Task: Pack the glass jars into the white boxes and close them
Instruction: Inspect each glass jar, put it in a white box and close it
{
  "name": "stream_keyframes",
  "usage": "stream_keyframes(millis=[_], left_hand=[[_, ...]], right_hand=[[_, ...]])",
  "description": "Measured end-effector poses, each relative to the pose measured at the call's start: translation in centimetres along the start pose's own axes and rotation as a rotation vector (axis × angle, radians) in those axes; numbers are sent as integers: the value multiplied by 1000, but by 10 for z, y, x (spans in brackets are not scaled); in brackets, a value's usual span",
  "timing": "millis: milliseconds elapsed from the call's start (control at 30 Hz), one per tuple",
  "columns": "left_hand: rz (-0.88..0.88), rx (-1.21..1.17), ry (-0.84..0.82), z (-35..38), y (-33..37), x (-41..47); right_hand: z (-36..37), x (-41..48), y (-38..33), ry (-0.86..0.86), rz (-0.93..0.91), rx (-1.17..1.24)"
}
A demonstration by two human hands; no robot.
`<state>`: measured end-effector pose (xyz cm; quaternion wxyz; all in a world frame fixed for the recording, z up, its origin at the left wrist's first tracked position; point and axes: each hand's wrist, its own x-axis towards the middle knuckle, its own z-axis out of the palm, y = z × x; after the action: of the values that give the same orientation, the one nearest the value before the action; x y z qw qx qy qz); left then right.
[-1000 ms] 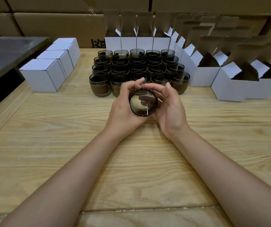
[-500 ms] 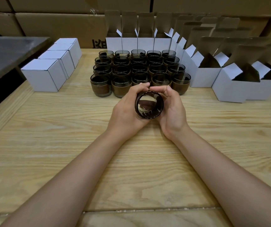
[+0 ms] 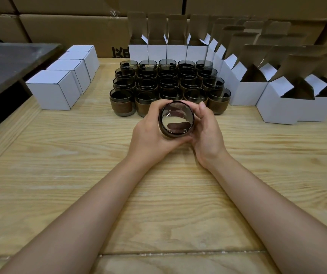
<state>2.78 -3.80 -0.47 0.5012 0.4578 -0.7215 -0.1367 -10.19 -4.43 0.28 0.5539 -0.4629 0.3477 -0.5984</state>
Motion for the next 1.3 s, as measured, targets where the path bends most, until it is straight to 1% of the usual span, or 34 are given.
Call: stream_keyframes(millis=[100,233,400,533,600,700,800,867,933,1133,1200,1300], left_hand=[[-30,-35,-6,1,-5,0],[-77,-53,-33,2,-9,2],[-55,-40,-56,4,-12,3],[-48,5,34,4,-14,3],[-80,12,51,3,-15,4],[-168,-6,37,3,-14,5],[-216,26,-19,4,-14,6],[-234,61,-63,5,-15,7],[-257,98,-87,7,-16,7],[-289,145,-75,7,-20,8],[-302,139,-74,6,-19,7],[-326,142,-61,5,-18,7]], right_hand=[[-1,1,0,-22,-40,-29],[-4,2,1,-43,-37,-73],[-5,2,3,-54,-70,-78],[-5,2,6,-114,-28,-115],[-2,1,9,-119,-29,-197],[-2,1,13,-80,-55,-378],[-5,0,15,-55,-84,-643],[-7,-1,15,-19,-84,-761],[-5,-1,14,-7,-74,-825],[-5,-2,12,-25,-49,-963],[-7,0,4,29,-67,-1013],[-23,11,-16,305,-215,-983]])
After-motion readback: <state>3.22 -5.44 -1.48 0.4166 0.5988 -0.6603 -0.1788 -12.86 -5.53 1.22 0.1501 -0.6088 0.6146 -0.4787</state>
